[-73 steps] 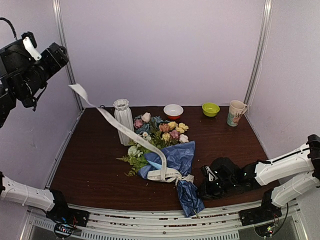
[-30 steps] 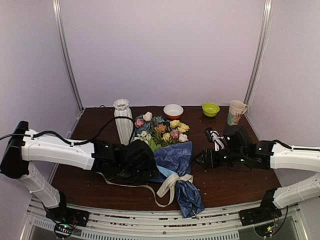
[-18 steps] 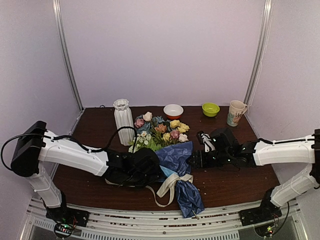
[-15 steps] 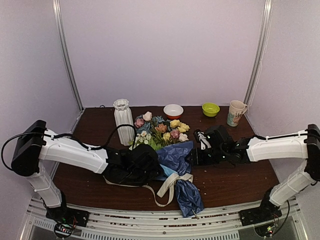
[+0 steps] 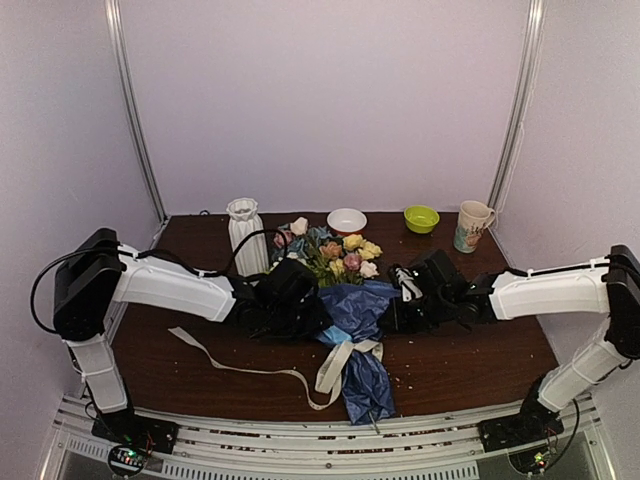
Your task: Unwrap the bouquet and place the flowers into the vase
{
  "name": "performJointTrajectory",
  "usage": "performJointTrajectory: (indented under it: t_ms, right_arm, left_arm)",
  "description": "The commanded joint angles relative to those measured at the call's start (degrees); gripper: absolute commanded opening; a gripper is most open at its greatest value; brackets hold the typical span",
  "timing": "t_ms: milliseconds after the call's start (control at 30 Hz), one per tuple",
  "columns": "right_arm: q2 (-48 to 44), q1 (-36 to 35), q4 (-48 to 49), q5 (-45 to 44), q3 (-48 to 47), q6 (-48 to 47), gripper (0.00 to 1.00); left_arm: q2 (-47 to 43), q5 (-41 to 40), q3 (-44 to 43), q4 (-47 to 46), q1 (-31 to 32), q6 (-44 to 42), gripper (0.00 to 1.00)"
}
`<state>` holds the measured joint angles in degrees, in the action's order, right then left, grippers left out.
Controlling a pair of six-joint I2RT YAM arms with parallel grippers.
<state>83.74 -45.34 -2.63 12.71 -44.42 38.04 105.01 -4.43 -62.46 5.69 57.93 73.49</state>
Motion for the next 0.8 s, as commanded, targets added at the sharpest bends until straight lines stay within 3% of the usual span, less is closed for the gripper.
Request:
performJointTrajectory:
  t_ms: [0, 100, 267, 367, 567, 633, 767]
  right_arm:
    - [-6.4, 0.1, -0.3, 3.4, 5.5, 1.6, 0.0]
    - [-9.9, 0.2, 1.8, 4.8, 7.1, 1.7, 0.02]
    - [-12.2, 0.3, -1.0, 4.9, 3.6, -2.4, 0.26]
    - [-12.7, 0.3, -7.0, 2.4, 1.2, -6.3, 0.35]
    - [-17.1, 0.3, -9.7, 0.8, 4.3, -19.5, 0.46]
    - [-19.2, 0.3, -9.1, -1.1, 6.7, -23.8, 0.67]
    - [-23.4, 0.3, -2.4, -4.1, 12.9, -30.5, 0.77]
  left_arm:
    - [2.3, 1.7, -4.8, -1.6, -3.4, -8.0, 0.51]
    - [3.8, 1.3, -7.9, 0.2, -5.2, -10.4, 0.51]
    - [4.2, 0.4, -14.3, 7.4, -5.8, -15.1, 0.52]
    - [1.0, -0.2, -13.8, 11.1, -4.5, -15.3, 0.54]
    - [-6.1, -4.7, -11.9, 20.2, 1.8, -17.6, 0.71]
    - [-6.6, -5.3, -12.3, 23.2, 4.1, -17.0, 0.78]
    - [-6.5, -5.5, -12.3, 24.0, 8.7, -13.1, 0.86]
